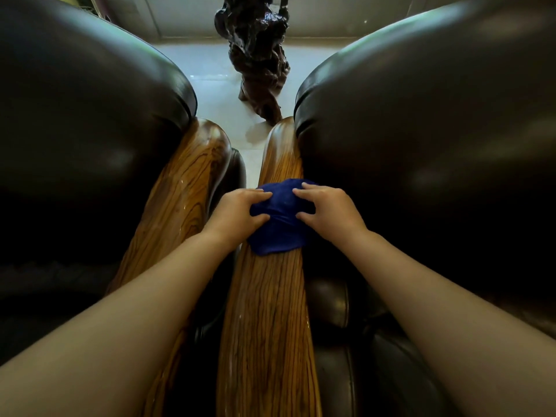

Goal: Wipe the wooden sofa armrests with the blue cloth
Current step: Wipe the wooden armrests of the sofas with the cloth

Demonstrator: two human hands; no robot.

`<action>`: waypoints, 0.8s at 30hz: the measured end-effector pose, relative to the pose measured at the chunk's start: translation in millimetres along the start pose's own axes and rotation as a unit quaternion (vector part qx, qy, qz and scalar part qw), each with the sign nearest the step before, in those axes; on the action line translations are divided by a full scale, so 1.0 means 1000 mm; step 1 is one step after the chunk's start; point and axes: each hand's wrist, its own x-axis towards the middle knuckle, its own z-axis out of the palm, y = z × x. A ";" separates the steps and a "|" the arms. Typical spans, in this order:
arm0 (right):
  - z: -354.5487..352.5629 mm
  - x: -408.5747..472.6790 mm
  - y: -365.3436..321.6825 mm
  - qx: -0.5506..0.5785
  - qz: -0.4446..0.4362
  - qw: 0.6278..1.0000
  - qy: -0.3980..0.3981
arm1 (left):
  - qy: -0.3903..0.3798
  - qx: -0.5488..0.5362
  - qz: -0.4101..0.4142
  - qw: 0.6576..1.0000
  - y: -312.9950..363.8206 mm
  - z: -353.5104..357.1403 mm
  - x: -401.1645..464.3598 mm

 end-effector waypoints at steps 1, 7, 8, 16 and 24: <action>0.003 -0.001 0.000 -0.012 -0.001 1.000 0.014 | 0.015 0.002 0.003 1.000 -0.001 0.002 -0.001; 0.009 -0.019 -0.003 -0.048 -0.018 0.998 0.047 | 0.050 0.047 0.031 0.997 -0.001 0.011 -0.017; 0.006 -0.023 -0.003 -0.043 -0.019 0.998 0.030 | 0.038 0.053 0.037 0.997 0.001 0.010 -0.019; -0.017 -0.062 -0.027 -0.016 0.003 0.991 -0.133 | -0.094 0.119 0.045 0.987 0.013 -0.003 -0.060; -0.028 -0.111 -0.040 0.043 0.039 0.986 -0.153 | -0.113 0.049 -0.012 0.992 0.026 -0.002 -0.101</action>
